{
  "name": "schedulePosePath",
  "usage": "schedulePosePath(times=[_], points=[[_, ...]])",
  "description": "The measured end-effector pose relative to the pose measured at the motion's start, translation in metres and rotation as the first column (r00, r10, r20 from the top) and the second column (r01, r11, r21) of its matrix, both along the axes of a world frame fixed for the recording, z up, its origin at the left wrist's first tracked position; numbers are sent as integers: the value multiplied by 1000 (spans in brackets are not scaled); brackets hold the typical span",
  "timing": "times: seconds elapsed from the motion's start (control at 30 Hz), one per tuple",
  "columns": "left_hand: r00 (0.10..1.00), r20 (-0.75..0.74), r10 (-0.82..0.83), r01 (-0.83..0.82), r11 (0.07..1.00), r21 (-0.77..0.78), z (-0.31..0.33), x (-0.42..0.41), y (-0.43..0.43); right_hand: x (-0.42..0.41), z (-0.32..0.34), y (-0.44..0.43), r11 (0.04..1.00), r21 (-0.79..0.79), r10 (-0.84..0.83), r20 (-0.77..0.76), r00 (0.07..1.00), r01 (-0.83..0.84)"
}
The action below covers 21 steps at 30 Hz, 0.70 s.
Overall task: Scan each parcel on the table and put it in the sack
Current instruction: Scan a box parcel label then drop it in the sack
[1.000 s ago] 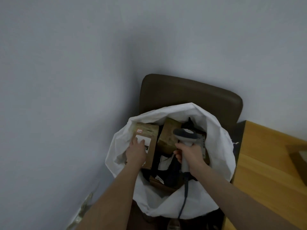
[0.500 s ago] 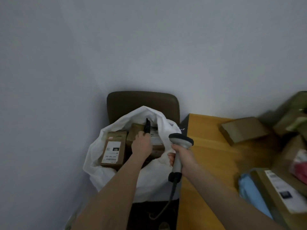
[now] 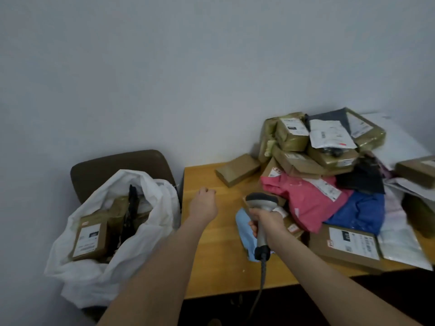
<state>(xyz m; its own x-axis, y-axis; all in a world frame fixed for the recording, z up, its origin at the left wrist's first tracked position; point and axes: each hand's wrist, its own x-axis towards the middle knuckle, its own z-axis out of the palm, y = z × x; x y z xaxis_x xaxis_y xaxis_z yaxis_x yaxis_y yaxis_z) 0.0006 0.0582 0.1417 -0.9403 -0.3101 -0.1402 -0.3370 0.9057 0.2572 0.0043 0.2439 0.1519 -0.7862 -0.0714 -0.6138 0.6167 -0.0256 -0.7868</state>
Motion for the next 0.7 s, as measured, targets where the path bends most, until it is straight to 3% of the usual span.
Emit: schedulePosePath(times=[0.4,0.53,0.7], points=[[958,-141,-250,262,962,78,50,-112,152,-82,57,144,955,66,-269,-216,939,289],[960,-186,-209,257,923,288,57,-178,188,-137,70,175,928,81,-335,-243,910,363],[995,-80,-56,94,758,645,50,-257,222,-203,72,200,891,55,-425,-254,869,451]])
